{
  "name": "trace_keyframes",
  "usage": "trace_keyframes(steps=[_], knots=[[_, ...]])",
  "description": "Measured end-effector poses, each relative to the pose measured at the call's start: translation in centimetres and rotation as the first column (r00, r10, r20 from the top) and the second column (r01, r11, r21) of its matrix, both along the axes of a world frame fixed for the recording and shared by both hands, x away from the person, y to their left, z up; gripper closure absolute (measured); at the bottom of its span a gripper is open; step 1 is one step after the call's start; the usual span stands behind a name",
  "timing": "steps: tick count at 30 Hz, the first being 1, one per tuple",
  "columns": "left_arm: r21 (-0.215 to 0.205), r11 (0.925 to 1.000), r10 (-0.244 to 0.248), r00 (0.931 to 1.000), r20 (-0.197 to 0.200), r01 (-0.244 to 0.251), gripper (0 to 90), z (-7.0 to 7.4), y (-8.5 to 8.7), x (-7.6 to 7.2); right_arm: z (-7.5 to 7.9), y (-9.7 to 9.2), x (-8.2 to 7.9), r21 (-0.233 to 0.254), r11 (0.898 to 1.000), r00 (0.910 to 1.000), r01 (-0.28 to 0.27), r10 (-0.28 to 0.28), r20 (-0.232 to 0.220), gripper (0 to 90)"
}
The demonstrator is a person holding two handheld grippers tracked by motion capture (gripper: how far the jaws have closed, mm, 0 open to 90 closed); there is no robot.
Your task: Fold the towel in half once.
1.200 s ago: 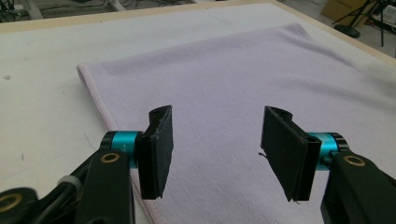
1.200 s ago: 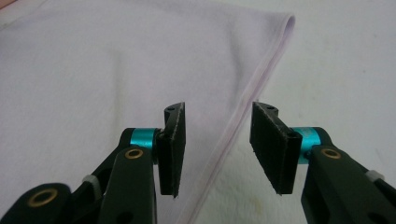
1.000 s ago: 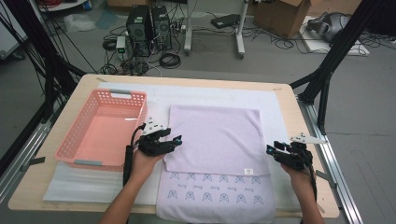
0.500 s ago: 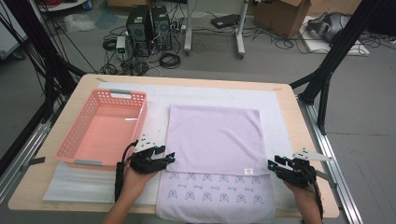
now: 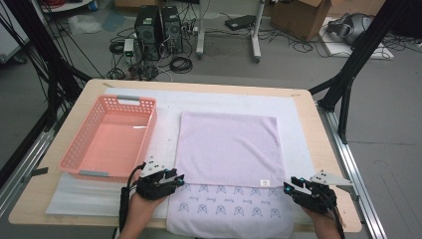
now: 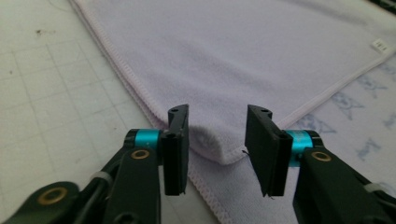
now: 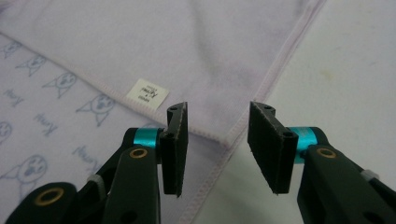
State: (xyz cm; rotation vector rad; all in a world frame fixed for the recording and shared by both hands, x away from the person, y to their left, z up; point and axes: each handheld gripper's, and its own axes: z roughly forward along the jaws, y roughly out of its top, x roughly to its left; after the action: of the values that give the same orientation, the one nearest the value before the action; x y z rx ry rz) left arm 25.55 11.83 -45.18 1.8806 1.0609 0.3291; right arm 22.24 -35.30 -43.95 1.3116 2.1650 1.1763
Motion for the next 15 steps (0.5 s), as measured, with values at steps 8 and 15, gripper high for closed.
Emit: trace_keyframes(steps=[8,15], knots=[[0.047,0.9983,0.033,0.9994,0.012,-0.033,86.8,0.03,-0.4,-0.28,-0.97,0.69,0.15,-0.051,0.999,0.9998,-0.004,0.003,-0.018,84.2],[-0.036,0.9984,0.044,0.9989,0.019,-0.043,87.2,0.37,0.45,-0.77,-0.6,0.49,-0.12,-0.077,0.997,0.9998,-0.01,0.011,0.015,89.9]])
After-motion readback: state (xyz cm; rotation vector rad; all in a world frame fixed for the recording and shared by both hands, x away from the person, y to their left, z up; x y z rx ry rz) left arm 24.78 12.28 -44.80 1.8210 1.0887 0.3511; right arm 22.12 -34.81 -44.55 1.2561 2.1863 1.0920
